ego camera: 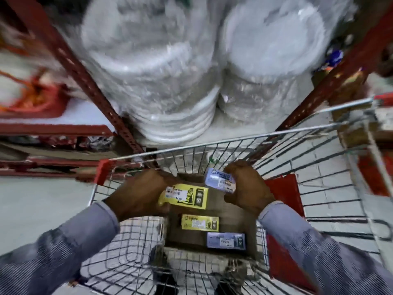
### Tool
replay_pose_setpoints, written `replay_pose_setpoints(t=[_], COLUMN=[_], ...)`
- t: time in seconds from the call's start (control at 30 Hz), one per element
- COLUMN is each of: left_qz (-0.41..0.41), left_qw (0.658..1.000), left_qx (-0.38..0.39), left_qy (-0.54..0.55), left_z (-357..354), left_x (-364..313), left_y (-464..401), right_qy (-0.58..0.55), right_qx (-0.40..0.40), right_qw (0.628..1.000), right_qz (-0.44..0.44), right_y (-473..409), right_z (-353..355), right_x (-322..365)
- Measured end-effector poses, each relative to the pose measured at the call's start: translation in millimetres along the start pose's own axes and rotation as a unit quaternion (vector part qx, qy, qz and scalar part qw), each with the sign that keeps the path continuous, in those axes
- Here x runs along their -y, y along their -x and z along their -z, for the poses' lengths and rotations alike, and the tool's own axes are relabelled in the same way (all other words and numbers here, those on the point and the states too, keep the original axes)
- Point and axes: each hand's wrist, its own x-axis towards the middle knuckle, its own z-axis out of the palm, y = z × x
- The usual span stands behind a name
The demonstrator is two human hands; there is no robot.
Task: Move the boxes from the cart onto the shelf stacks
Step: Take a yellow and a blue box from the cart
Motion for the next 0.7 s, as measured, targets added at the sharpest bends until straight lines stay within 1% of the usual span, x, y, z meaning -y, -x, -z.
replay_pose_setpoints(t=[0.07, 0.17, 0.2, 0.33, 0.43, 0.53, 0.7], left_qz=[-0.002, 0.0, -0.003, 0.023, 0.031, 0.024, 0.005], left_qw=[0.999, 0.996, 0.994, 0.979, 0.962, 0.944, 0.92], left_qx=[-0.037, -0.075, -0.099, -0.169, -0.234, -0.288, -0.359], left_qy=[-0.025, -0.045, -0.055, -0.109, -0.138, -0.16, -0.156], left_z=[47.8, 116.1, 141.0, 199.0, 256.2, 308.5, 371.7], left_x=[-8.9, -21.8, -26.3, -28.3, -37.9, -51.3, -86.0], left_y=[24.4, 59.5, 71.6, 97.7, 116.2, 128.0, 142.9], right_qy=[-0.009, 0.008, 0.014, 0.03, 0.059, 0.08, 0.094], right_qx=[-0.036, -0.101, -0.123, -0.174, -0.231, -0.284, -0.344], right_qw=[0.999, 0.993, 0.989, 0.98, 0.965, 0.948, 0.925], right_qz=[0.022, 0.068, 0.082, 0.092, 0.108, 0.122, 0.133], right_y=[12.0, 37.1, 48.4, 82.1, 100.9, 115.8, 133.0], right_z=[45.0, 114.1, 144.9, 230.4, 295.2, 349.9, 411.0], right_x=[26.7, 69.0, 86.8, 134.3, 162.8, 183.7, 202.7])
